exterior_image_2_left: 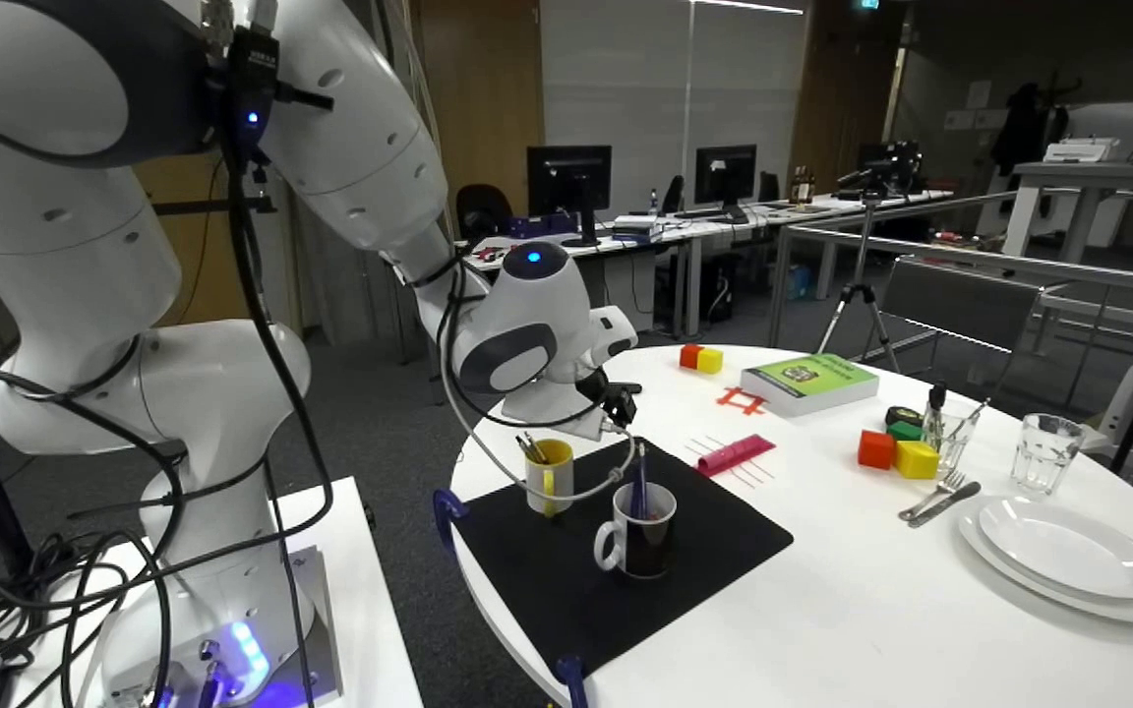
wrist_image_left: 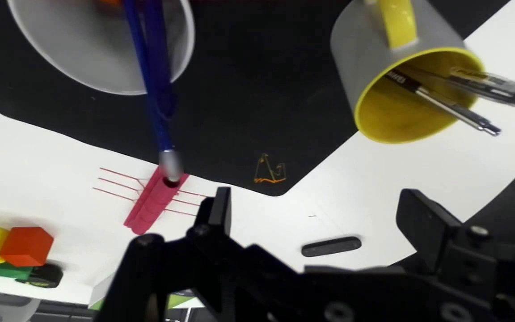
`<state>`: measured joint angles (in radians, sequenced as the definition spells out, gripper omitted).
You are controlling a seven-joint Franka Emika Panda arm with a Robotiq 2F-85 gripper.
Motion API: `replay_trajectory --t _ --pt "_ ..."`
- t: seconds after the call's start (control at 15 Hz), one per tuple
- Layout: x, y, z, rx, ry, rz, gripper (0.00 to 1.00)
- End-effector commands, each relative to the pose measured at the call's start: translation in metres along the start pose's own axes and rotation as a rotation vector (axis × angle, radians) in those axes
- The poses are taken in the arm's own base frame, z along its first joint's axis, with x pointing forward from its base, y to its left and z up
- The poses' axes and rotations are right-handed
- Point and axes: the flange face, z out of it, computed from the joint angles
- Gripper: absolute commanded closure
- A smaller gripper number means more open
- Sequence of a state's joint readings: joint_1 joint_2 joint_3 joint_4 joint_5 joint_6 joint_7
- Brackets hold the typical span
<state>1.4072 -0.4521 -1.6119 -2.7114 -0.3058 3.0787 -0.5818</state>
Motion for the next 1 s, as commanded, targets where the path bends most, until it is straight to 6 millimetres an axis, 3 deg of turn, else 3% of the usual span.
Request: replay_trajectory --t 0.0,0.27,0.93 --pt "0.006 -0.023 -0.009 0.040 -0.094 -0.062 0.00" --pt "0.007 -0.039 -0.020 0.104 -0.206 -0.200 0.00" --pt "-0.008 -0.052 -0.036 0.167 -0.342 -0.562 0.00"
